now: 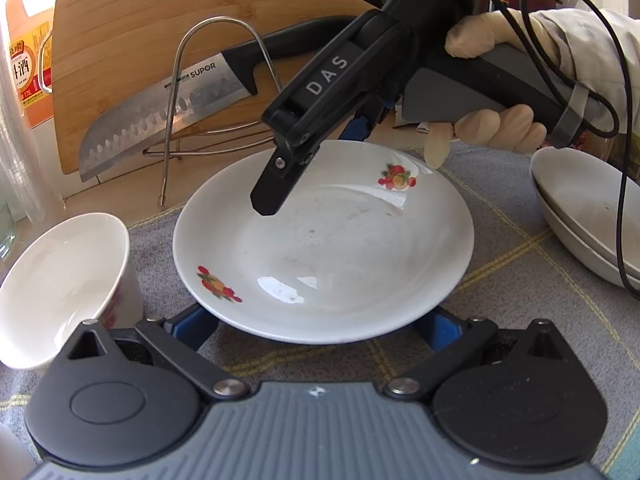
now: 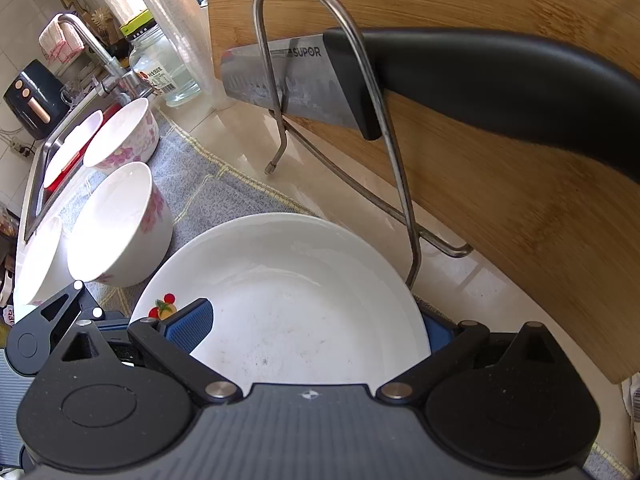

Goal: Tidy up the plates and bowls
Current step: 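Lift the fruit-print plate off the towel with the right gripper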

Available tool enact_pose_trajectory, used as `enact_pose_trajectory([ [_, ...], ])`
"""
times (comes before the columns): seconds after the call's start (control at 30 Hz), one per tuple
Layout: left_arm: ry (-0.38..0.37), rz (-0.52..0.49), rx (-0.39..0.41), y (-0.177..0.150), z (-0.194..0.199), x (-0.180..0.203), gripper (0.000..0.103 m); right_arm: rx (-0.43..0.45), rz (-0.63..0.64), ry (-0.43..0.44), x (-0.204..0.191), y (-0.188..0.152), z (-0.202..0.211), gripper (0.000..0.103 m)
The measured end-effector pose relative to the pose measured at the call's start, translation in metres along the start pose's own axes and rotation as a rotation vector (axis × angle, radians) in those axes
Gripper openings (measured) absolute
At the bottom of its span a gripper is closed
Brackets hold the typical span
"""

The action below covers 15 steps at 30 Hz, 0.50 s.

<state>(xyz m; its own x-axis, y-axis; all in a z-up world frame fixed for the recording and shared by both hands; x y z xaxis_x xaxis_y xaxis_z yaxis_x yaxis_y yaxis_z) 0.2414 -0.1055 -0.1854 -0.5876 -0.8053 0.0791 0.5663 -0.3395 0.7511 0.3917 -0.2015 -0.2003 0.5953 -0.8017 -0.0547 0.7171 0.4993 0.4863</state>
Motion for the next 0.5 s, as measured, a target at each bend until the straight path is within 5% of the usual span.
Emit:
enact_pose_trajectory([
  [0.5, 0.003, -0.003, -0.001, 0.0007, -0.0005, -0.0005, 0.103, 0.006, 0.011, -0.004, -0.002, -0.0002, 0.0002, 0.103],
])
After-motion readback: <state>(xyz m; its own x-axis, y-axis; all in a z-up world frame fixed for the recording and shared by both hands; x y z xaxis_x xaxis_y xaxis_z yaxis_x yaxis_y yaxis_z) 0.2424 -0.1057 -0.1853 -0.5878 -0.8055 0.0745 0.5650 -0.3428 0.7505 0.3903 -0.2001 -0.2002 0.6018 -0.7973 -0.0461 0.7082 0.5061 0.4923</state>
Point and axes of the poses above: each gripper's, at about its wrist camera, not at the fingertips, and z roughly against the way its jaws point, x to its right, y to its top, the point moved 4 cm from there along -z, roughly the way its jaws point, and after that the axes turned 13 degrees about -y, right-handed, at the moved point
